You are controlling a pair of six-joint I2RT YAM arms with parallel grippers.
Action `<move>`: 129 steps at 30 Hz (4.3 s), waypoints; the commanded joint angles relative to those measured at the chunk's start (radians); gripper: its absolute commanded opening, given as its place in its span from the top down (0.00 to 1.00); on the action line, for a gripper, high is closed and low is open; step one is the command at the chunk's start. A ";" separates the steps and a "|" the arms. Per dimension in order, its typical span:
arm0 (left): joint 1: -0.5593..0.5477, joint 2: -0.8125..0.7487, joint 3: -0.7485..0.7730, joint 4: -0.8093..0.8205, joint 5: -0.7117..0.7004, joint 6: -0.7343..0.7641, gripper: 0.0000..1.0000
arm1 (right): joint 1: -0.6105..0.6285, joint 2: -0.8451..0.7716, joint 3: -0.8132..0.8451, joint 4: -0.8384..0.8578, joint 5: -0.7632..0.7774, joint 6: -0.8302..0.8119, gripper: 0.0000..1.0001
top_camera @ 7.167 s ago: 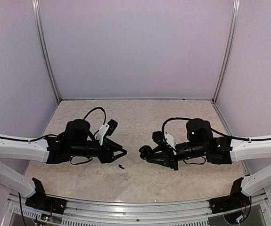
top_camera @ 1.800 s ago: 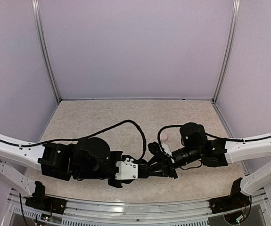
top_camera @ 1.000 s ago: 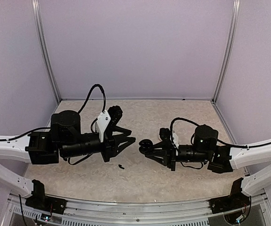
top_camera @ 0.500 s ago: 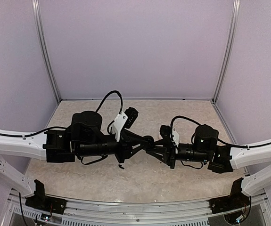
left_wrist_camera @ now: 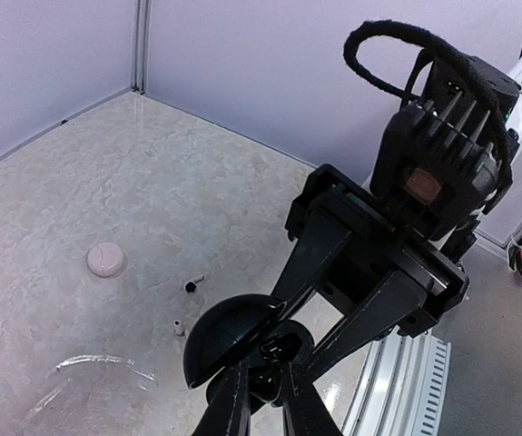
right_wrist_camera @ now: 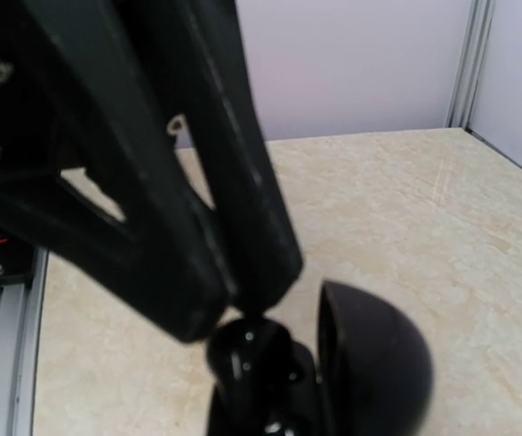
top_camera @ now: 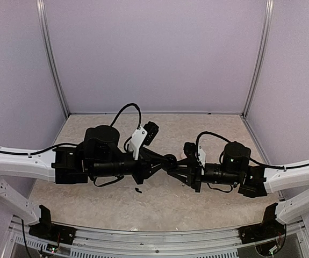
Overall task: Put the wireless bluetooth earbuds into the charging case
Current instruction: Adjust the right earbud in the right side groove of the charging case, then pick up the left earbud from the center of the board.
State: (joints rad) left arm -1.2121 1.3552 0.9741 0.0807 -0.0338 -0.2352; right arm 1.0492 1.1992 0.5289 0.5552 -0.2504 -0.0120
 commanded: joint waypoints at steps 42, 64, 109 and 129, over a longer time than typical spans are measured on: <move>0.178 -0.200 -0.132 -0.112 -0.028 -0.061 0.59 | -0.125 -0.122 -0.112 0.039 -0.174 0.093 1.00; 0.141 0.245 -0.036 -0.440 -0.211 -0.694 0.55 | -0.158 -0.138 -0.119 -0.024 -0.166 0.087 1.00; 0.271 0.449 0.177 -0.604 -0.097 -0.231 0.57 | -0.160 -0.196 -0.125 -0.077 -0.161 0.063 1.00; 0.278 0.494 0.204 -0.654 -0.067 -0.298 0.40 | -0.160 -0.189 -0.122 -0.080 -0.170 0.056 1.00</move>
State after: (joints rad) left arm -0.9325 1.8416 1.1908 -0.5838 -0.0864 -0.4980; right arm 0.9005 1.0187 0.4129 0.4667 -0.4179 0.0483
